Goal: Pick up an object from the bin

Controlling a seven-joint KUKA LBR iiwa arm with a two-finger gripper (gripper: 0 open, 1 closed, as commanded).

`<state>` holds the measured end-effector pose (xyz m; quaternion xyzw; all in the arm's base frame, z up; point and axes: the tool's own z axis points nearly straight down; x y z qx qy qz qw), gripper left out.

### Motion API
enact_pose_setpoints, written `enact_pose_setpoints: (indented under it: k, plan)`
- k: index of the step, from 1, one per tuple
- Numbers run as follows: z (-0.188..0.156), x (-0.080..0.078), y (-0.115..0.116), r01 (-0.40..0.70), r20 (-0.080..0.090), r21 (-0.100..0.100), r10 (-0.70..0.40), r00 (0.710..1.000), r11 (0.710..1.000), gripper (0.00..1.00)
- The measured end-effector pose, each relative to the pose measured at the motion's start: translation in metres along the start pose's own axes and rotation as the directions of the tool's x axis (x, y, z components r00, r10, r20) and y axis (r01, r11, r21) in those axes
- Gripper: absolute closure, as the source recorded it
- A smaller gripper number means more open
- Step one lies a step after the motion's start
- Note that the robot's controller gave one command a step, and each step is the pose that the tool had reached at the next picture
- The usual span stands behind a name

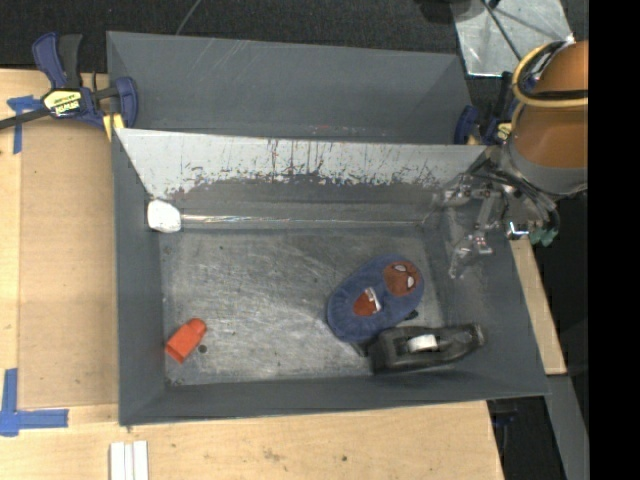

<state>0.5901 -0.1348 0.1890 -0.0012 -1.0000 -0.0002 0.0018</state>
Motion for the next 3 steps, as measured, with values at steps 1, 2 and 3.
enact_pose_setpoints:
  k: [1, 2, 3]
  plan:
    - [0.103, 0.005, 0.048, 0.146, 0.014, 0.008, -0.146, 0.989, 0.989, 0.00]
    - [0.103, 0.005, 0.047, 0.149, 0.009, 0.010, -0.149, 0.989, 0.989, 1.00]
    - [-0.013, -0.001, 0.036, 0.161, 0.016, 0.006, -0.161, 0.987, 0.987, 1.00]
